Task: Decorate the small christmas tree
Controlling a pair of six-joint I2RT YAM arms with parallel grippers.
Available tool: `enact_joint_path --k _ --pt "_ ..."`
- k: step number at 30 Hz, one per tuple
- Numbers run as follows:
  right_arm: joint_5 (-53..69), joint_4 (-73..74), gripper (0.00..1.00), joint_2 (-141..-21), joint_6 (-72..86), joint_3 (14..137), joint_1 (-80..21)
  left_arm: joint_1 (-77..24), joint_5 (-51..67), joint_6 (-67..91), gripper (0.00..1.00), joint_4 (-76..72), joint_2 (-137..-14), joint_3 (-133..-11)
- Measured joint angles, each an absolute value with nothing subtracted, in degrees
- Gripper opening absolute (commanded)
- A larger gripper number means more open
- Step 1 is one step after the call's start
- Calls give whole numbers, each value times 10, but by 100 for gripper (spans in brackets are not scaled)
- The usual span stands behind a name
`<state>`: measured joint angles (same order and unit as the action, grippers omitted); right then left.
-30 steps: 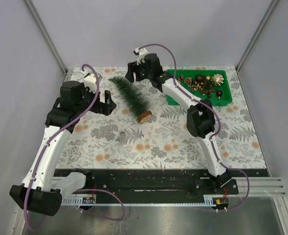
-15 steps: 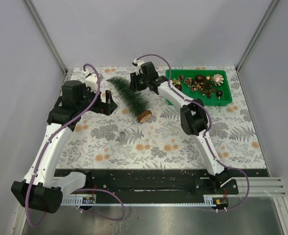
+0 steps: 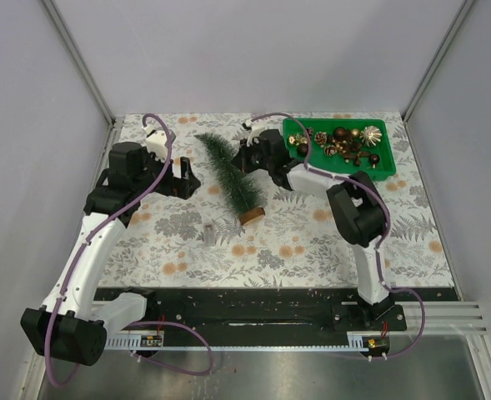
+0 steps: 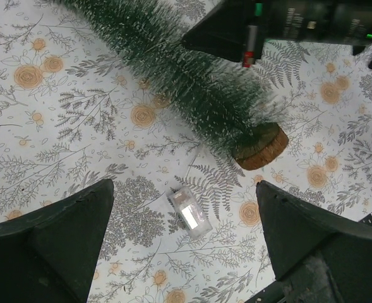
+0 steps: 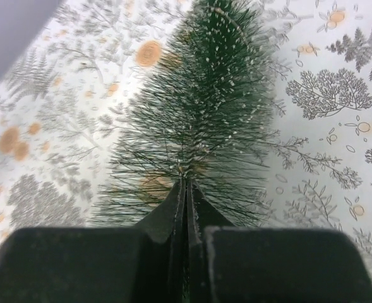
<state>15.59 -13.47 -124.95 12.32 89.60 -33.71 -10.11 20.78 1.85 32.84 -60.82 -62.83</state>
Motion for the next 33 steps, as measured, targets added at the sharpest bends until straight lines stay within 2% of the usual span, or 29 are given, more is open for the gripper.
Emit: enact_joint_path --k 8,21,25,33 --pt "130 -345 0 -1032 128 643 -375 -101 210 34 99 314 -601 -605" --pt "60 -643 0 -946 128 403 -430 -101 213 41 99 306 -580 -595" --pt "23 -682 0 -927 129 365 -441 -101 217 40 99 307 -574 -595" --pt "-22 -670 1 -862 125 322 -453 -101 259 50 99 310 -573 -595"
